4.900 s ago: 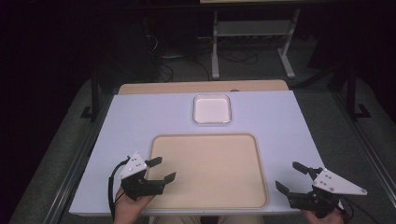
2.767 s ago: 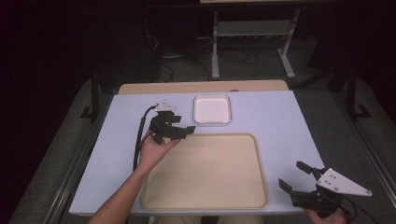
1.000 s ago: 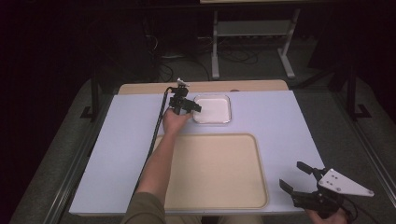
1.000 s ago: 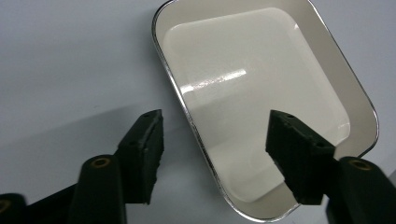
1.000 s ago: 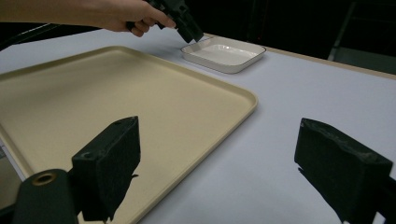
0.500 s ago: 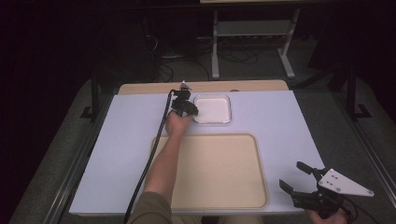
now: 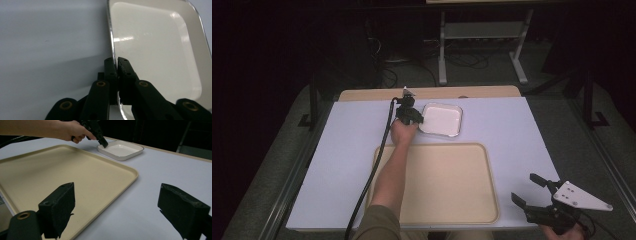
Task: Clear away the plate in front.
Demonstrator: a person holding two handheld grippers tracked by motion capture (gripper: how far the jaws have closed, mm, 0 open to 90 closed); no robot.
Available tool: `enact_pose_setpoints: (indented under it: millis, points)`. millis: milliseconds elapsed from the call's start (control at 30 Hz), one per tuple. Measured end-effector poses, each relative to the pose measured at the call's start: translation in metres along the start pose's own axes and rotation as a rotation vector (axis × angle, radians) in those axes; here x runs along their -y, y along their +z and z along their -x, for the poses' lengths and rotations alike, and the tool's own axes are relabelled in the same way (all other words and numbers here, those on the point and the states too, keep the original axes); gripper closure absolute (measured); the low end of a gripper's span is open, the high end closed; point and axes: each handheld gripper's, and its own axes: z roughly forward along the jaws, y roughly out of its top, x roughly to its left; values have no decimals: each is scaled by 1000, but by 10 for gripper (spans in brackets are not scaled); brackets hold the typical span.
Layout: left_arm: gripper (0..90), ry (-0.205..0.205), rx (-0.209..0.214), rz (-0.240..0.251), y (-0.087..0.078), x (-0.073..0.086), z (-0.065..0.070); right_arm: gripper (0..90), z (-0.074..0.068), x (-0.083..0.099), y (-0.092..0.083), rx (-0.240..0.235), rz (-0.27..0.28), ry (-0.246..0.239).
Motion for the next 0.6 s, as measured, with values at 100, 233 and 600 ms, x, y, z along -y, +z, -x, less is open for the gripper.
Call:
enact_pose_setpoints:
  millis: [100, 233, 600]
  points:
    - [881, -19, 16, 11, 1, 1, 0, 133, -1, 0, 0, 2, 1, 0]
    - [885, -43, 27, 39, -2, 1, -1, 133, -1, 0, -1, 2, 0, 0]
    - [885, -65, 30, 89, -11, -1, -2, 132, 0, 0, -1, 6, -3, -2]
